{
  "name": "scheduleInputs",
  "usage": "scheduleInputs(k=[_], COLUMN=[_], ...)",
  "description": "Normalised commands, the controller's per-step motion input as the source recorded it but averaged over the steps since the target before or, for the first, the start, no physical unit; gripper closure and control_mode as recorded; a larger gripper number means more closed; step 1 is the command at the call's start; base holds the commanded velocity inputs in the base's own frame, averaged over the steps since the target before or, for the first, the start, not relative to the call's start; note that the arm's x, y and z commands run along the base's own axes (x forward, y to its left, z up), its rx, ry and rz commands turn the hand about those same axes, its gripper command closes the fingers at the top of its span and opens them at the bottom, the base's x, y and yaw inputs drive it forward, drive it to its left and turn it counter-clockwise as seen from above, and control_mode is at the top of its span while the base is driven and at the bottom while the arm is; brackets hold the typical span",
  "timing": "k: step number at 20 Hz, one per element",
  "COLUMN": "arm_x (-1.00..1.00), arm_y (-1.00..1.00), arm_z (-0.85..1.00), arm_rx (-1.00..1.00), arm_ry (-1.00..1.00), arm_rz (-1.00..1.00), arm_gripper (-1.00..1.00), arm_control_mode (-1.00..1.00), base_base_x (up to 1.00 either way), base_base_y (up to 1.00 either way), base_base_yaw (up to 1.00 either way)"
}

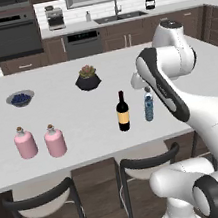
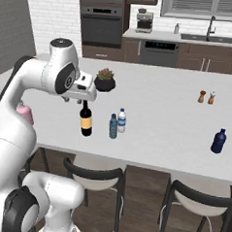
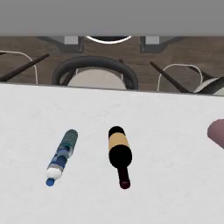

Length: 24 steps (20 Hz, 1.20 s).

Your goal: Move the plastic bottles in the middle to the plastics group, and the glass bottles in the middle to the glass group.

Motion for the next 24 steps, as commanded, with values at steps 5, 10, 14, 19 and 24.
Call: scheduleInputs(k=[5,10,14,19,24], arm_x=[0.28,0.42,0.33,0.19,0.25], arm_y=[0.33,0.21,0.00,0.00,0.01], arm_z=[0.00,-0.24,-0.42,-0.40,-0.47], arm_rx=[0.00,0.00,0.00,0.00,0.00], arm_ry=[0.04,0.00,-0.11,-0.21,-0.17], arm_rz=[0.00,0.00,0.00,0.00,0.00], arm_gripper=[-1.00,-1.00,-1.00,-1.00,-1.00], arm_control_mode=[-1.00,-1.00,-1.00,-1.00,-1.00], base_base_x=[0.00,0.00,0.00,0.00,0.00], base_base_y=[0.00,0.00,0.00,0.00,0.00], base_base_yaw=[0.00,0.00,0.00,0.00,0.00])
